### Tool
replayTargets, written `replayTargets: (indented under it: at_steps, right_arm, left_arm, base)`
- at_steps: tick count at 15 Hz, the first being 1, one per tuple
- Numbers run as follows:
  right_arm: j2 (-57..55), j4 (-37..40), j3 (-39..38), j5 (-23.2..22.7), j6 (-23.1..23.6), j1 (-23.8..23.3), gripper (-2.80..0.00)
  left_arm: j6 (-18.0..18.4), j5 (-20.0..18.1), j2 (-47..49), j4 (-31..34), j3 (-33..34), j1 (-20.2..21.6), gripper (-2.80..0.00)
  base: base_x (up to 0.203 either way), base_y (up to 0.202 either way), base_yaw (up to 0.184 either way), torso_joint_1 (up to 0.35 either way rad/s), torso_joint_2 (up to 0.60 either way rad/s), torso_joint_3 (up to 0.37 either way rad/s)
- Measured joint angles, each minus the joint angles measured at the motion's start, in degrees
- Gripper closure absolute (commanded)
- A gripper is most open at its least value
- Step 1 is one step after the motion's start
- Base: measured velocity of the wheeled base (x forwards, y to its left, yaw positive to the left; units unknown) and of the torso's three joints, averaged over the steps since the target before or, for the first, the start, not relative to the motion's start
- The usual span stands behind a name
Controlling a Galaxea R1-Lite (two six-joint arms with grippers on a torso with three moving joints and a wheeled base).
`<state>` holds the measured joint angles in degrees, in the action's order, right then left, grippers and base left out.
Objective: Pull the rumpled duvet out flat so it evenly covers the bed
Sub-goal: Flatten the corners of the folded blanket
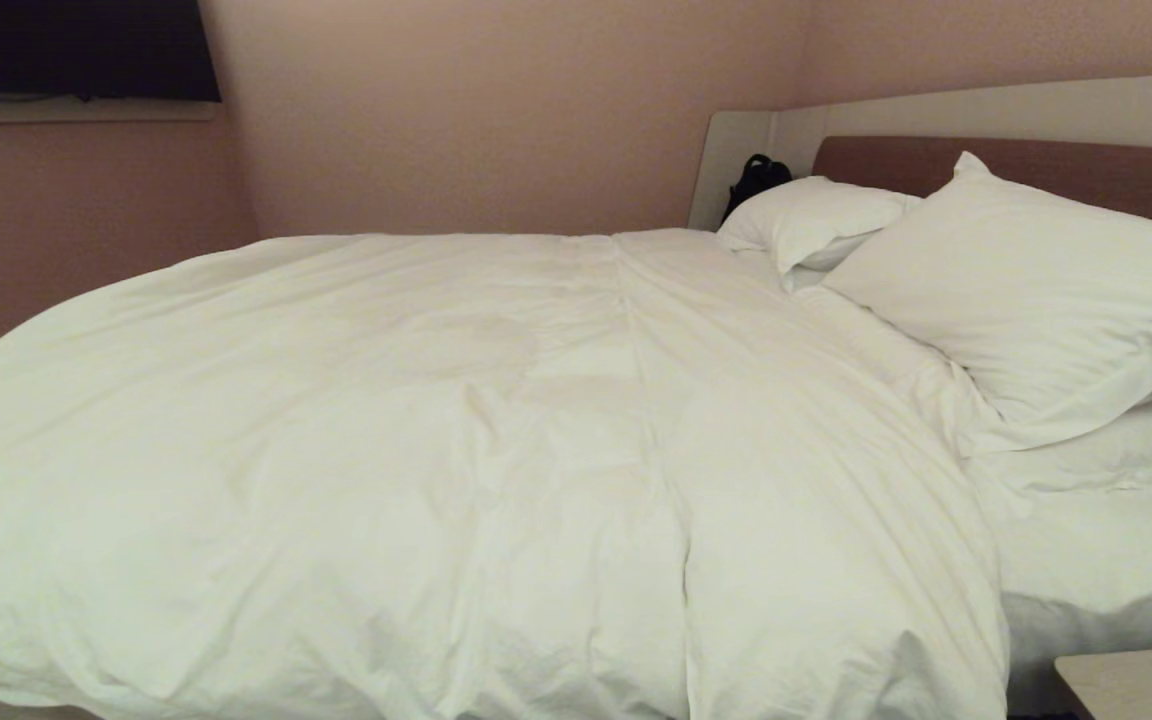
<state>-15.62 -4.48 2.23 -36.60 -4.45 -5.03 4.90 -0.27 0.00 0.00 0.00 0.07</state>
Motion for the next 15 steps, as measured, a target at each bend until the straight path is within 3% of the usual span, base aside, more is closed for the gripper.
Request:
replayTargets:
  at_steps: [6, 15]
  right_arm:
    - [0.0, 0.84, 0.84, 6.23, 0.05, 0.07, 0.0]
    - [-0.01, 2.23, -1.82, 28.41, 8.07, 0.09, 0.0]
  left_arm:
    - [0.02, 0.0, 0.0, -0.02, 0.0, 0.0, 0.0]
    - [-0.02, 0.02, 0.0, 0.0, 0.0, 0.0, 0.0]
  base:
    - [0.0, 0.0, 0.0, 0.0, 0.0, 0.0]
    - [0.0, 0.0, 0.0, 0.0, 0.0, 0.0]
